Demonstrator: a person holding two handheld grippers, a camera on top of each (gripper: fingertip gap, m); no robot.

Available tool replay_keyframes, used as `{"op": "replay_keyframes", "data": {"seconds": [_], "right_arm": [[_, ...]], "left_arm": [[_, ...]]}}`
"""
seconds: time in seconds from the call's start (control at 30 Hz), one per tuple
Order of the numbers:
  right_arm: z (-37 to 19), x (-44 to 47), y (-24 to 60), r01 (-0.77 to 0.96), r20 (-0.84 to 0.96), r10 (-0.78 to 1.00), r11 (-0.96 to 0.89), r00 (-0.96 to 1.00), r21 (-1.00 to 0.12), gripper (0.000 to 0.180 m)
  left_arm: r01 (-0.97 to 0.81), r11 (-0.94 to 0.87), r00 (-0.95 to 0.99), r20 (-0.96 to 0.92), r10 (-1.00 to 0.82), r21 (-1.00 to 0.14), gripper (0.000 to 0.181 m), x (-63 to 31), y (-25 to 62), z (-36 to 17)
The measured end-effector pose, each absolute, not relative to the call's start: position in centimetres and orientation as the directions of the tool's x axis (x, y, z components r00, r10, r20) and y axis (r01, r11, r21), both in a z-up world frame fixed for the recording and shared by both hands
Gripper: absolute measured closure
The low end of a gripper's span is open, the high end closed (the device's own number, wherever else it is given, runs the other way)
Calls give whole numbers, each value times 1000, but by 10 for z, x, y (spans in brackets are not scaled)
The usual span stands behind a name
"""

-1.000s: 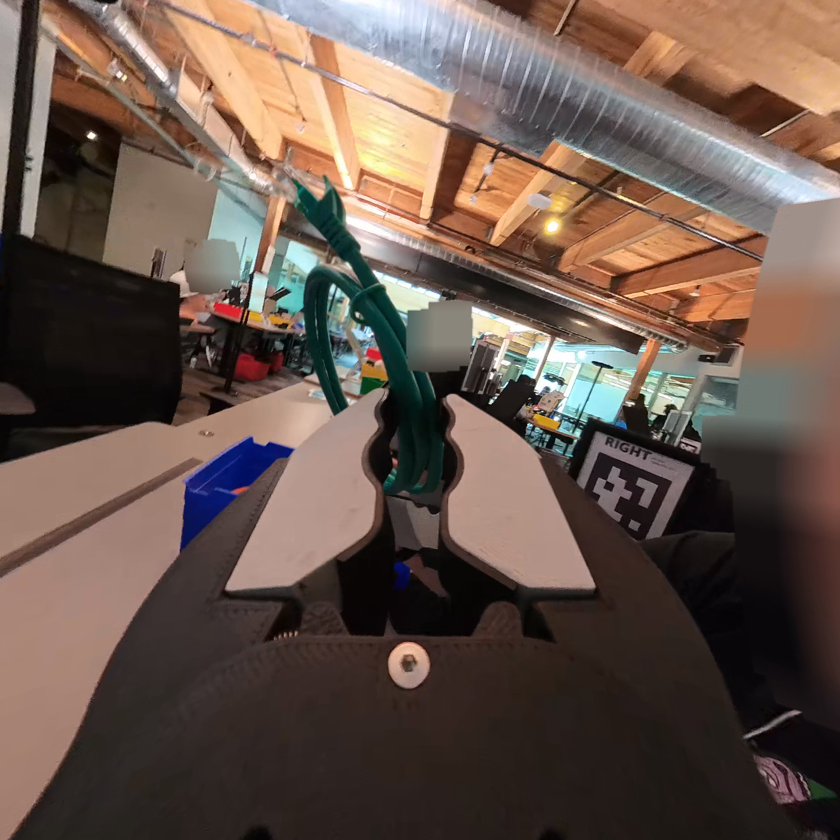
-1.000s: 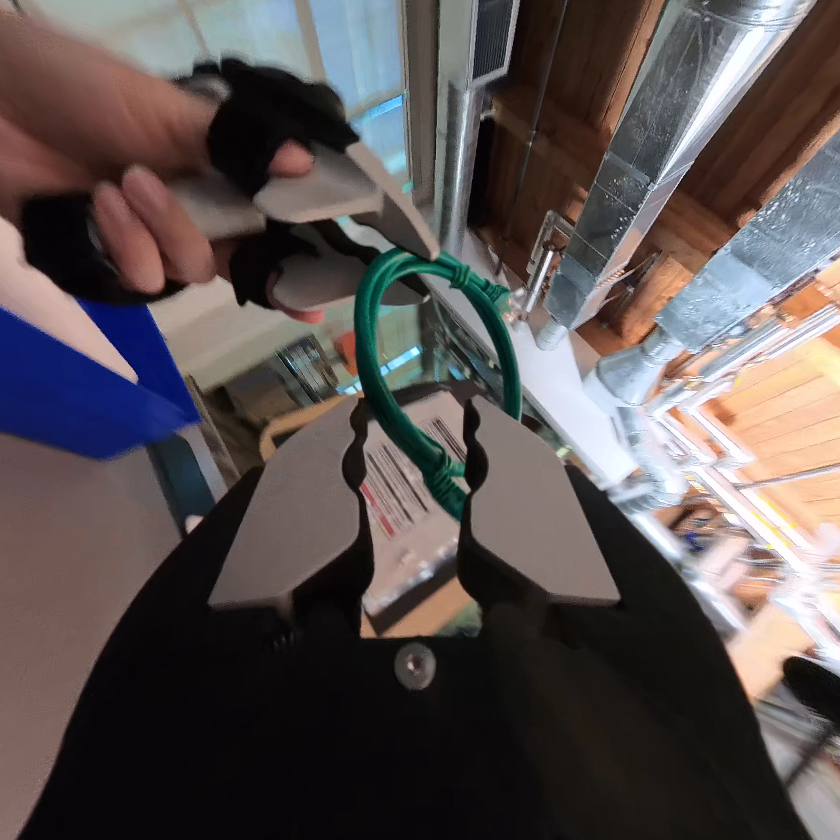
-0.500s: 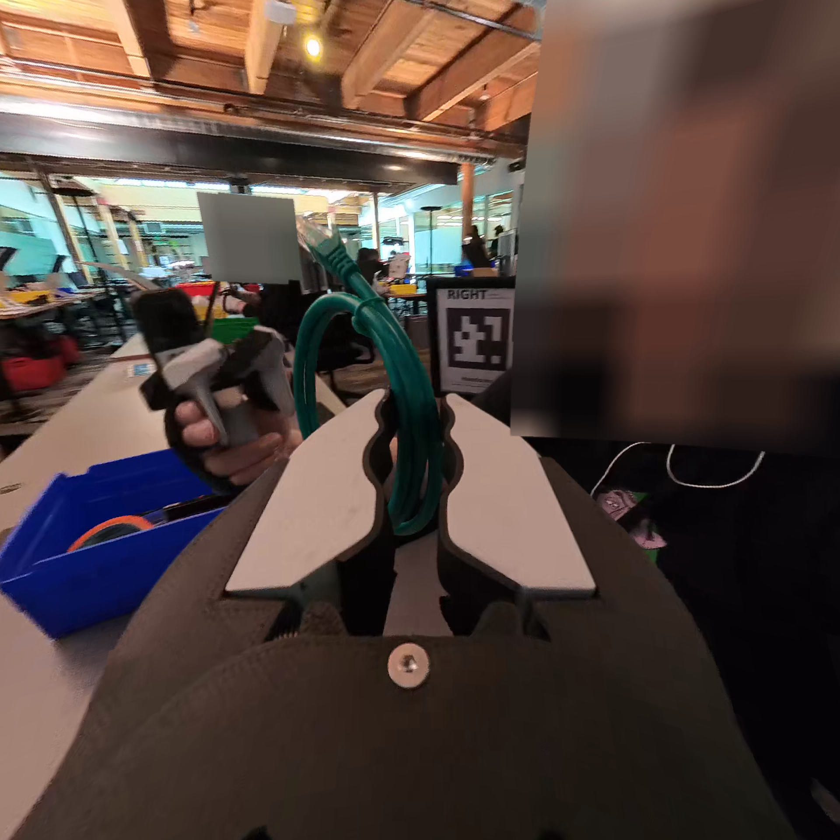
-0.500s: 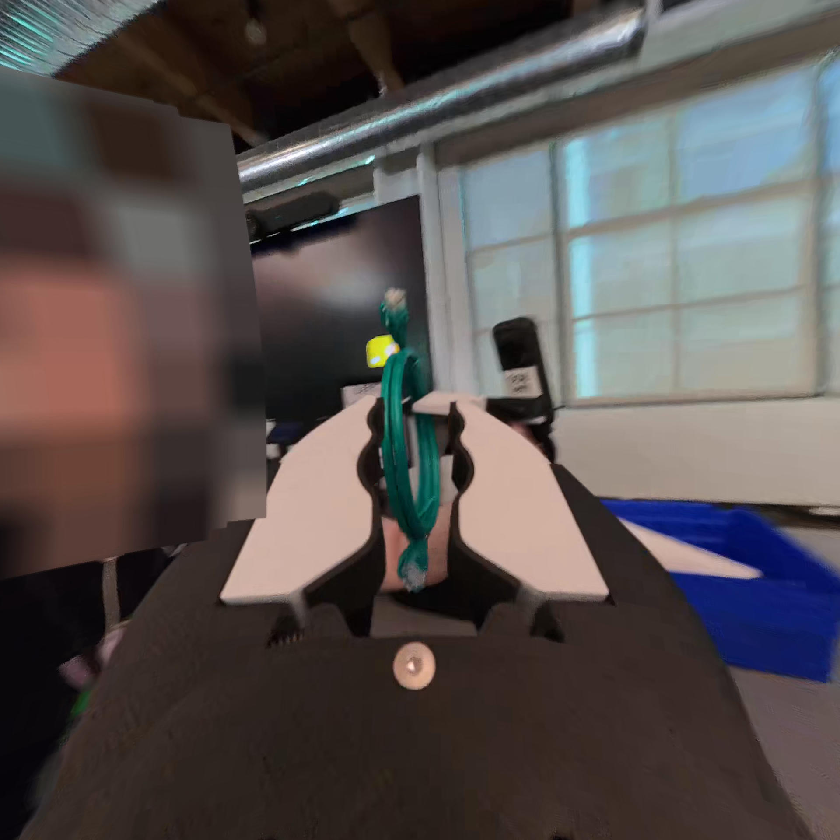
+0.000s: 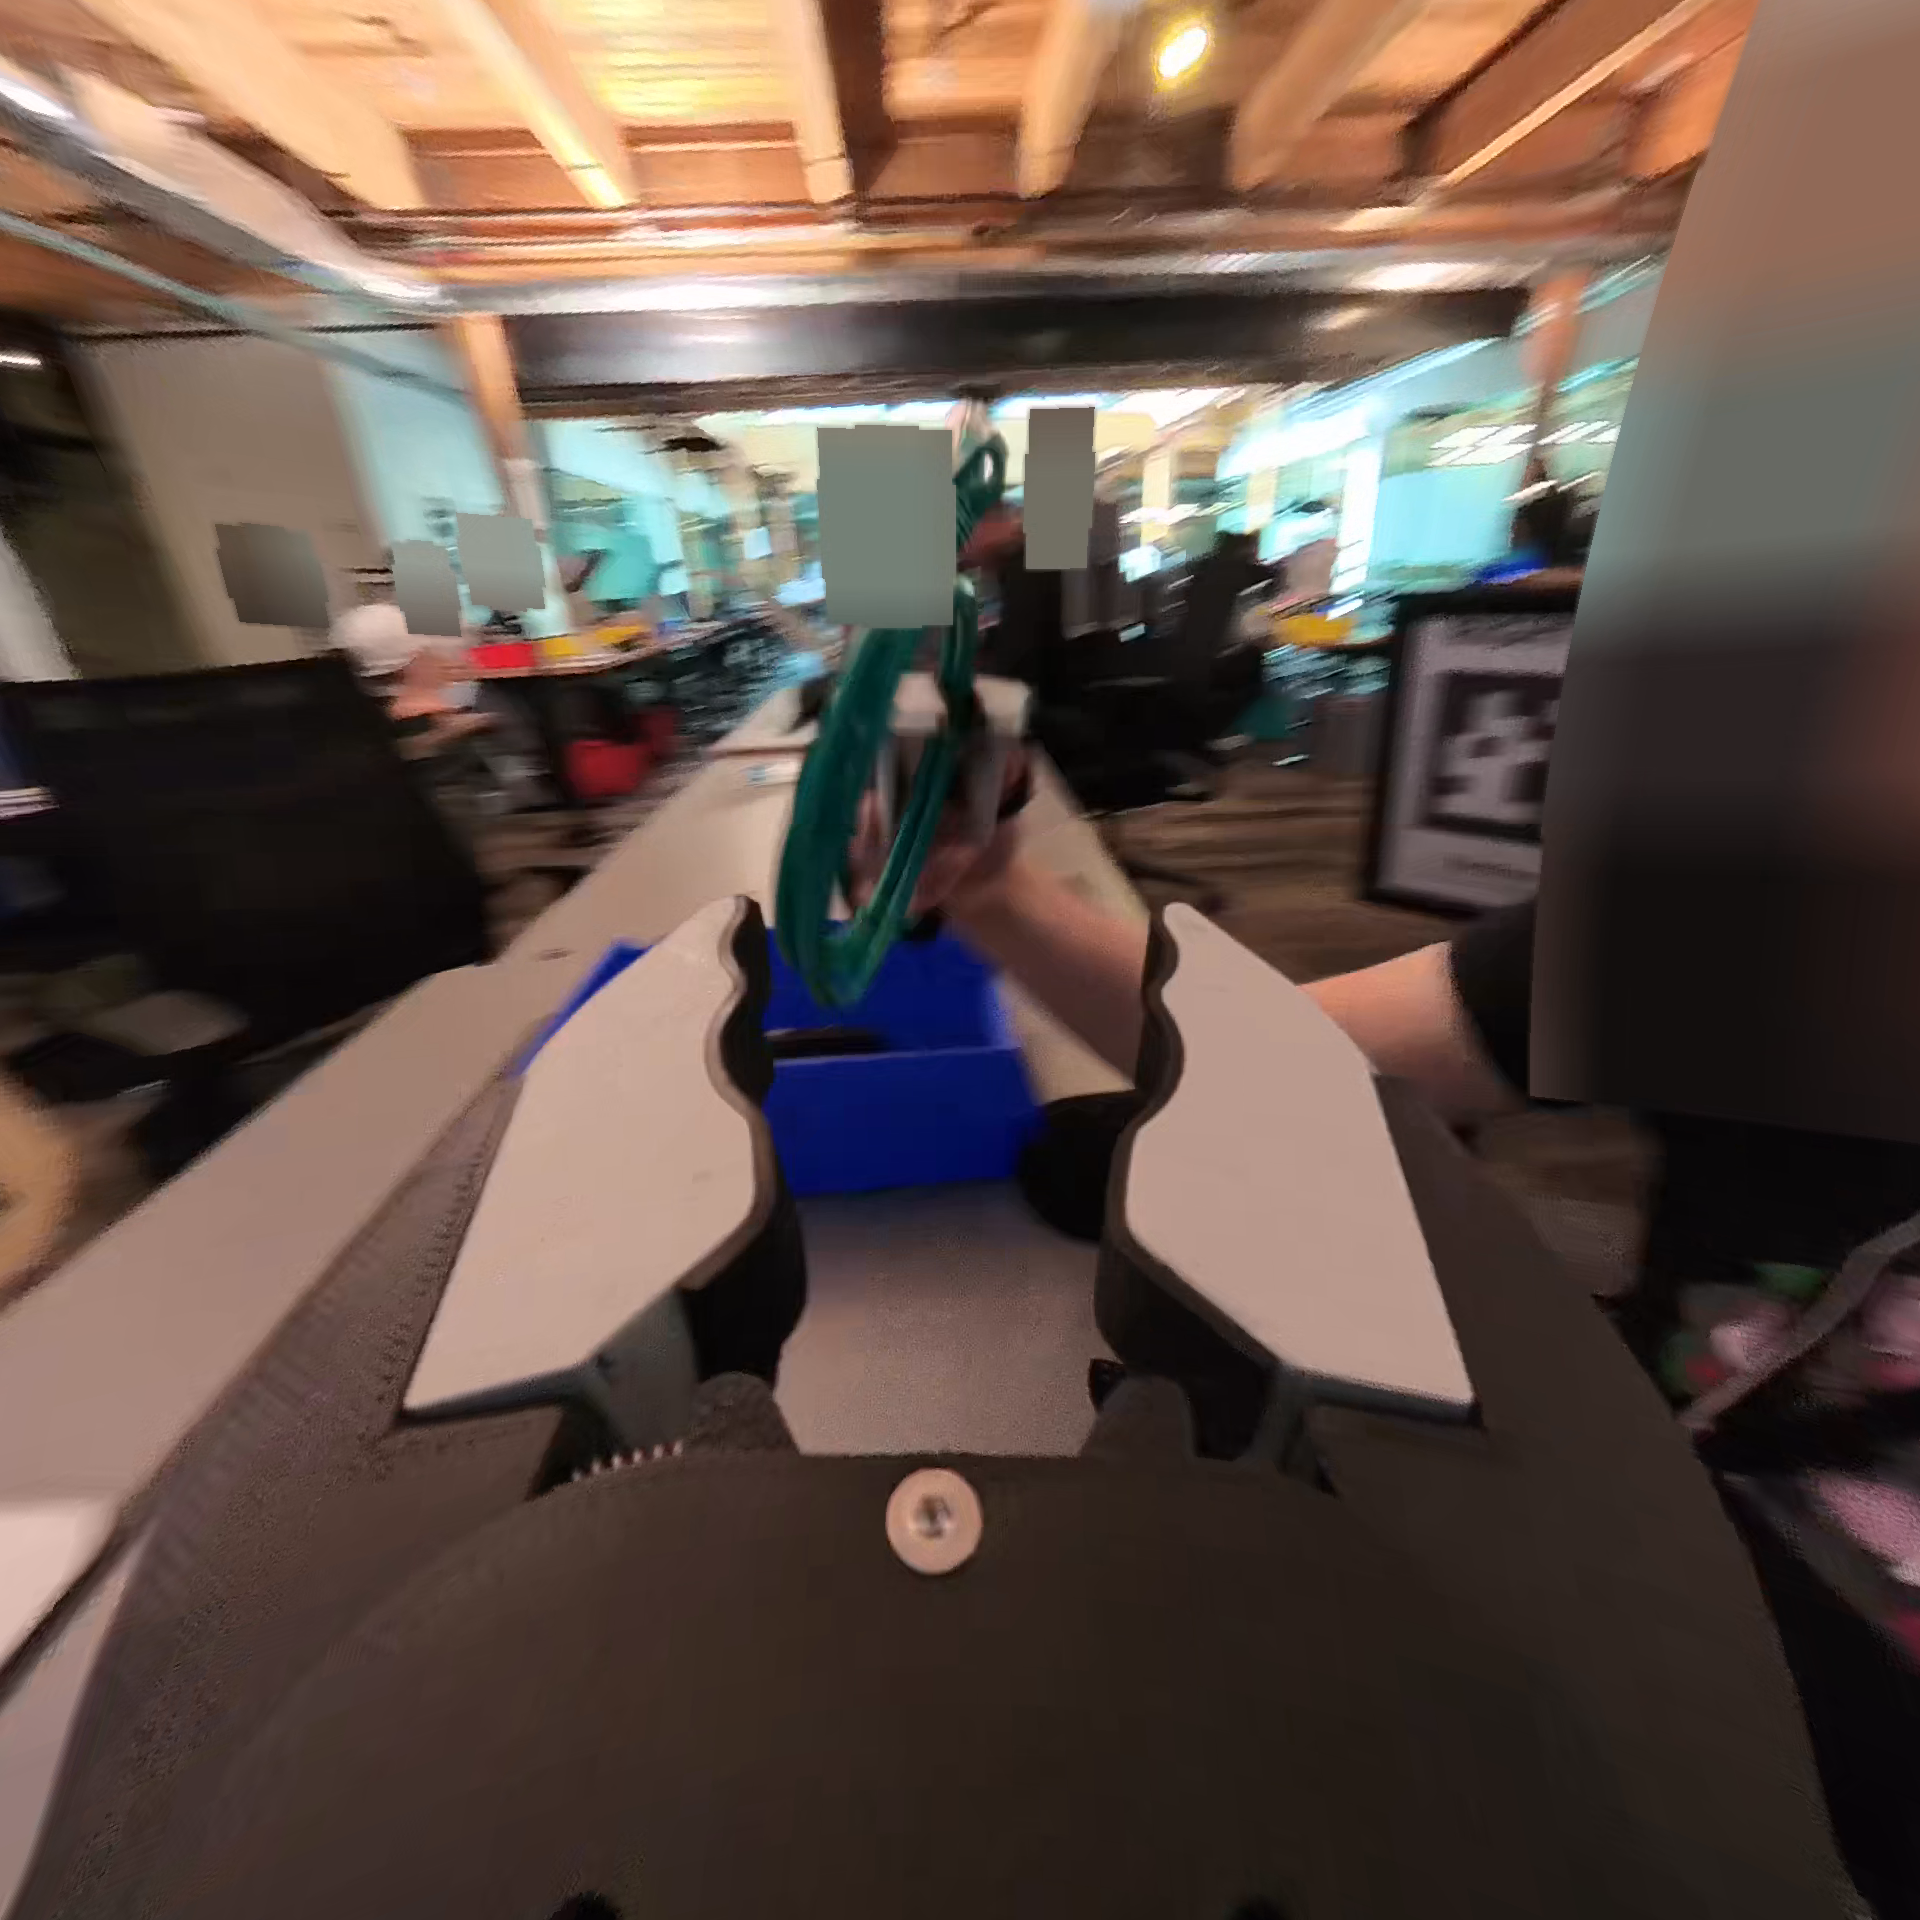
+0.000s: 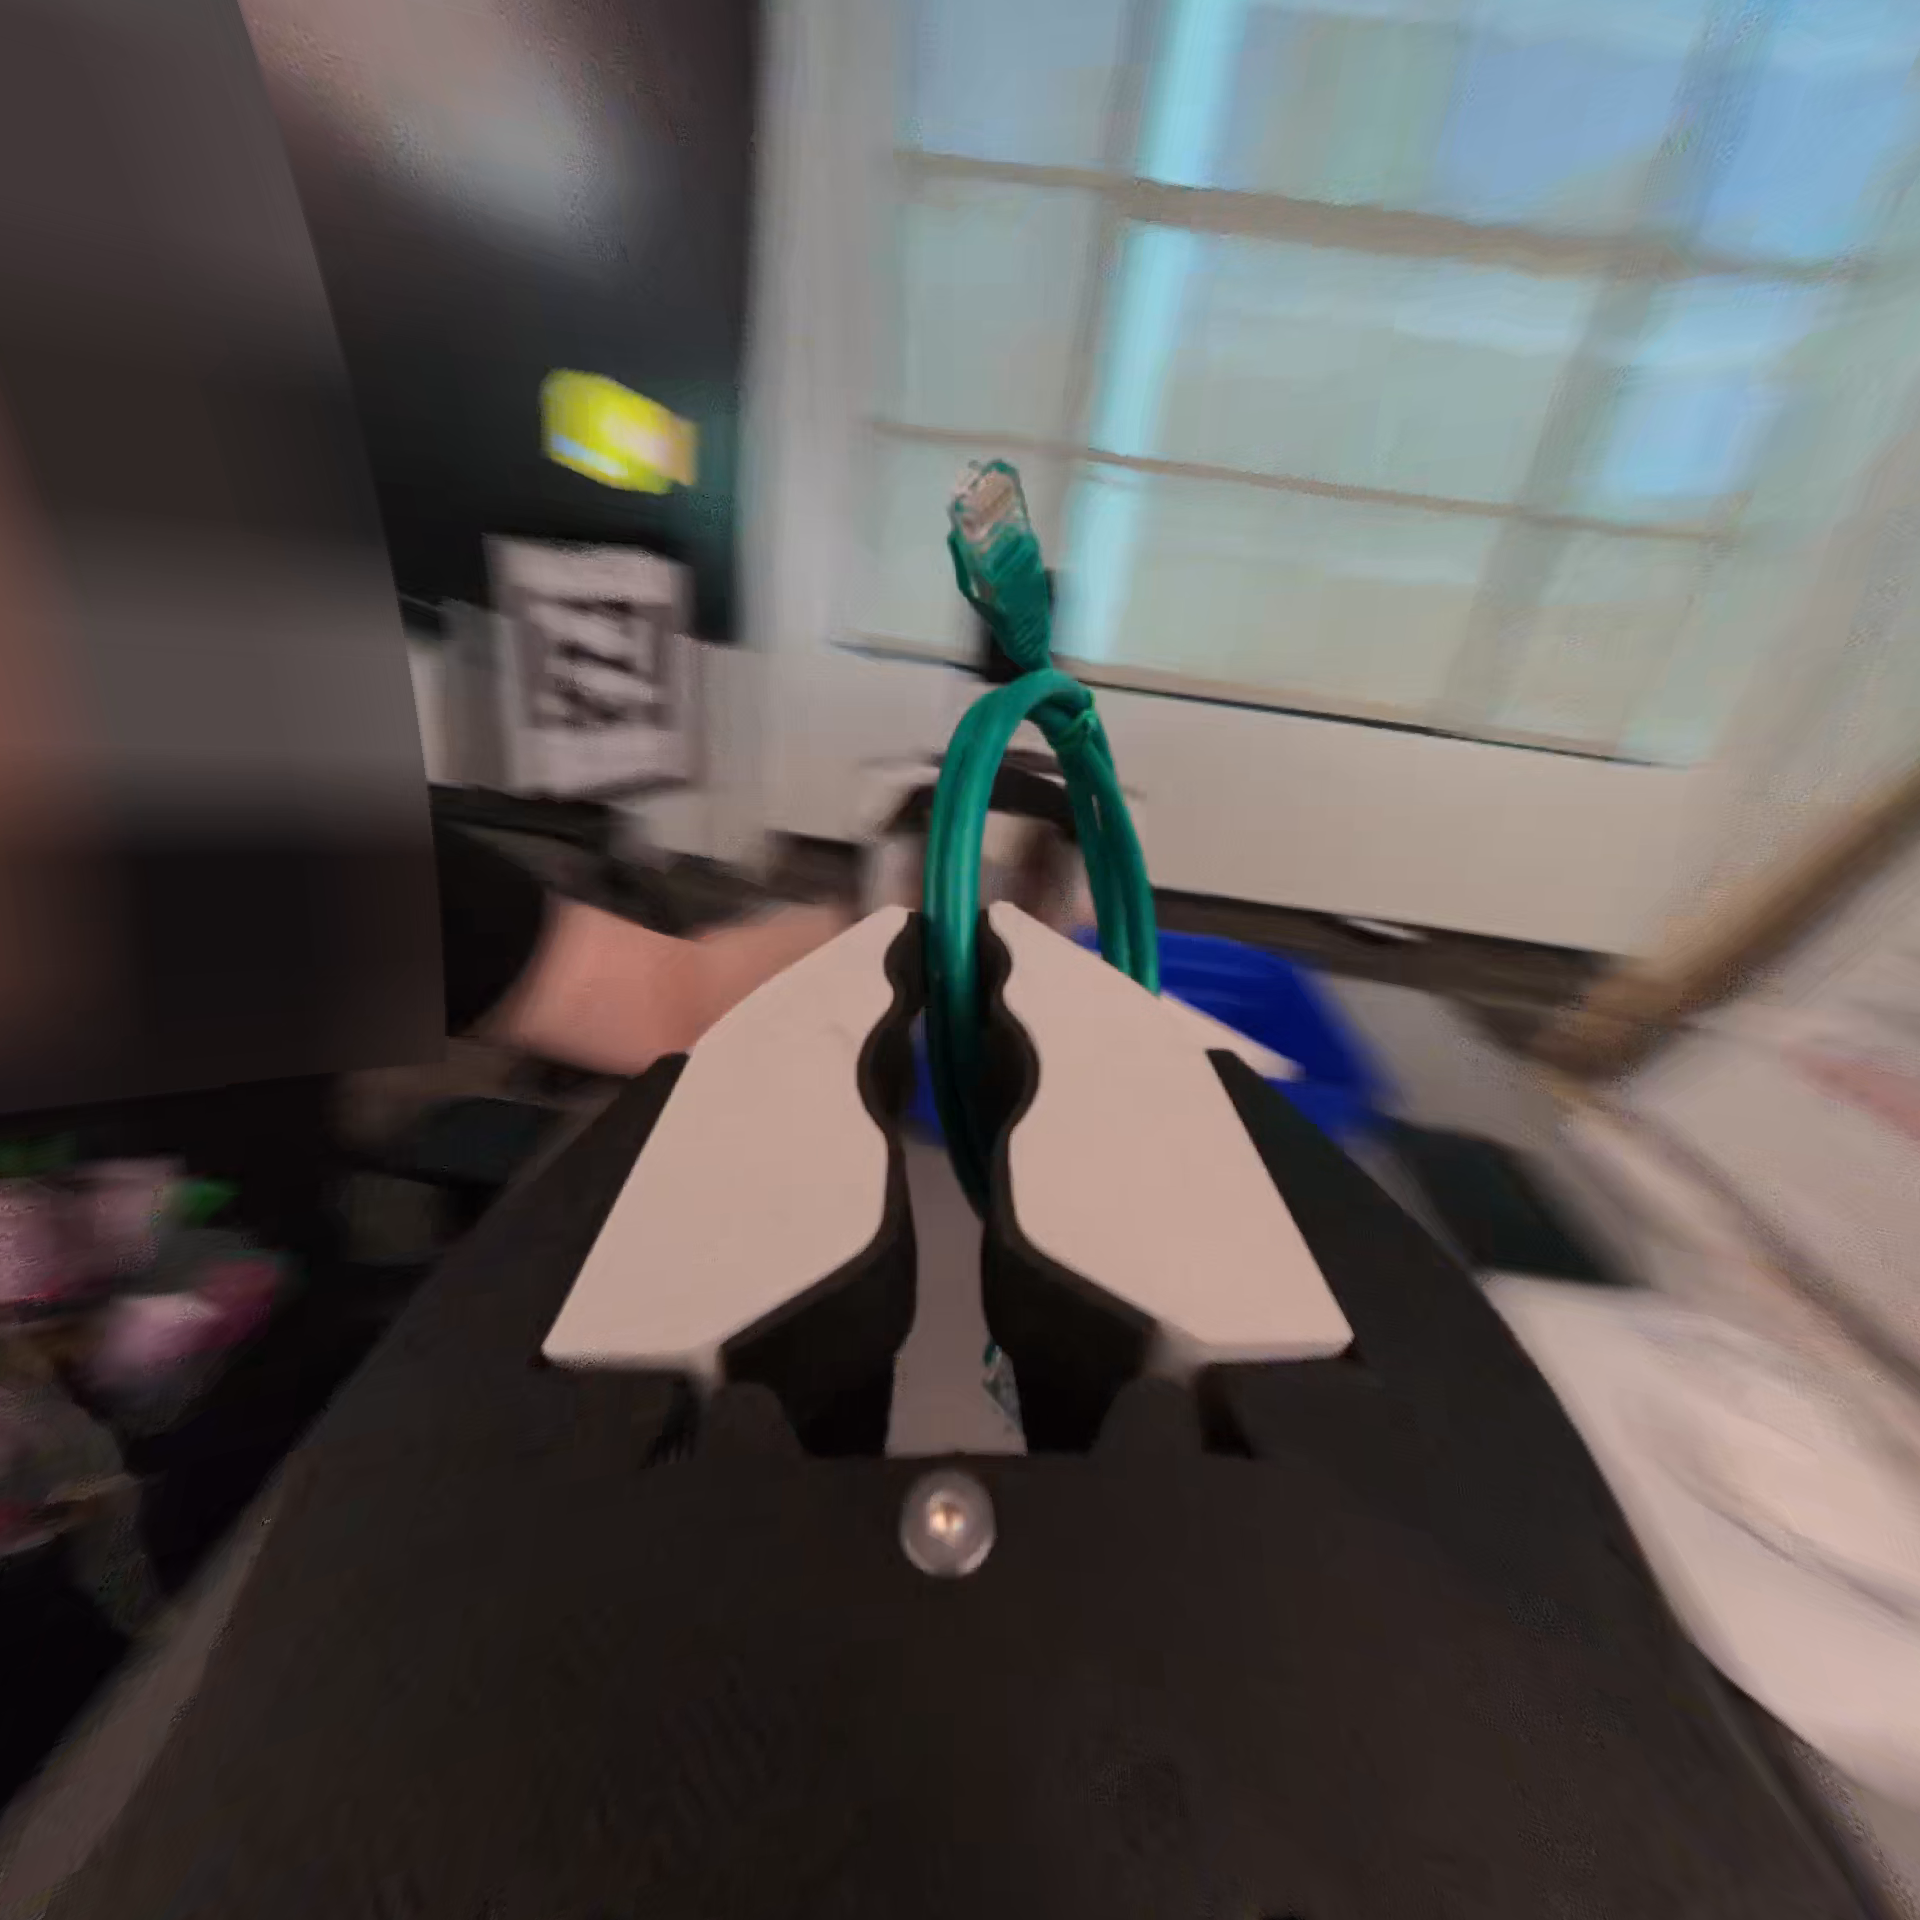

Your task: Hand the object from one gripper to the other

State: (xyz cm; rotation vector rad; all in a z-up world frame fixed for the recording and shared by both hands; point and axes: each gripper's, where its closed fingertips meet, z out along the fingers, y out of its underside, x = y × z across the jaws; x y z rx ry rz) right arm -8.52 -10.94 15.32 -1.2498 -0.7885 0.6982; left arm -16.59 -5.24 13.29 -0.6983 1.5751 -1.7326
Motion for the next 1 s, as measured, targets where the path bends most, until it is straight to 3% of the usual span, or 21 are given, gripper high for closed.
{"op": "replay_keyframes", "data": {"seconds": [0.07,0.13,0.23,0.37,0.5,0.7,0.77,0.87,1.0], "right_arm": [[150,-19,-102,244,295,487,168,822,-955,171],[129,57,-108,457,444,148,-64,884,-887,171],[80,141,-126,429,505,-62,-446,861,-785,171],[16,175,-121,301,402,-30,-613,915,-731,172],[-43,194,-128,246,386,14,-793,922,-558,172],[-94,187,-136,235,289,116,-878,950,-418,169],[-89,180,-131,221,249,114,-860,962,-460,151],[-53,173,-121,264,293,105,-770,950,-581,149],[6,166,-118,365,434,50,-634,899,-682,149]], "left_arm": [[112,4,-574,-68,-816,-994,114,-166,-43,133],[99,-9,-559,-49,-827,-995,118,-167,-39,137],[90,-19,-545,-33,-838,-996,122,-167,-35,138],[63,-29,-539,-10,-842,-998,126,-167,-33,137],[70,-24,-542,-18,-840,-997,128,-169,-34,140],[42,-1,-543,-22,-839,-999,126,-170,-41,138],[42,60,-480,-73,-874,-997,124,-171,-32,140],[18,268,-198,-266,-944,-963,126,-188,12,151],[-322,343,129,-400,-908,-882,122,-235,91,129]]}}
